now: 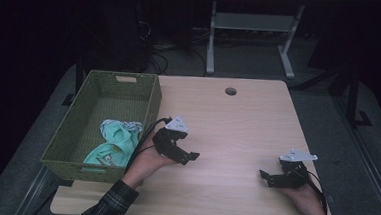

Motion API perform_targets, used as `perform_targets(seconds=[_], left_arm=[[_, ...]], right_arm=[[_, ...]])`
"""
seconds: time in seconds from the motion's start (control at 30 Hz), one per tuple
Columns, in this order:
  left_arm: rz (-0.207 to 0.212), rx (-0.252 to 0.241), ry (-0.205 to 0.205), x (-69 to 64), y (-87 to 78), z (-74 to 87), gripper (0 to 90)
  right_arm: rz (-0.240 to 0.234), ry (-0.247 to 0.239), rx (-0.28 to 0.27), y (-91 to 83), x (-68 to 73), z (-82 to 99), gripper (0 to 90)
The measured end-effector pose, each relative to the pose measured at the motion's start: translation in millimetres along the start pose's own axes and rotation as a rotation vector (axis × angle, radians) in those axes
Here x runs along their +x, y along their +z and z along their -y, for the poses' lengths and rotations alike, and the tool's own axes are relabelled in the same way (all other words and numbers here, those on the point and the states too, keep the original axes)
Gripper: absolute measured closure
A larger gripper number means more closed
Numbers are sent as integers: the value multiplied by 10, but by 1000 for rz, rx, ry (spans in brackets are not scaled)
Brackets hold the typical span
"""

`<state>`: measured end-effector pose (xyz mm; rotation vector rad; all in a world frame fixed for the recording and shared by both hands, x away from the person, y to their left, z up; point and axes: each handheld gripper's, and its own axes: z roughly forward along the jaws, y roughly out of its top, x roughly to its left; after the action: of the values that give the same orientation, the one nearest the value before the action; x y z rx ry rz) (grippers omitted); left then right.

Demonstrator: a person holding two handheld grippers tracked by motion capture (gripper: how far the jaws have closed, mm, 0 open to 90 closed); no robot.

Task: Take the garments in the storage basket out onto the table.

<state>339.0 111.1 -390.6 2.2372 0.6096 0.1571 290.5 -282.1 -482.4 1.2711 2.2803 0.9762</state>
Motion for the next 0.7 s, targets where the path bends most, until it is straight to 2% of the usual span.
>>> perform_targets(seconds=[0.2, 0.7], left_arm=[[11, -7, 3, 7, -54, -33, 134], [-15, -41, -2, 115, -308, -74, 134]], right_arm=[[0, 0, 0, 0, 0, 0, 86], [0, 1, 0, 0, 1, 0, 86]])
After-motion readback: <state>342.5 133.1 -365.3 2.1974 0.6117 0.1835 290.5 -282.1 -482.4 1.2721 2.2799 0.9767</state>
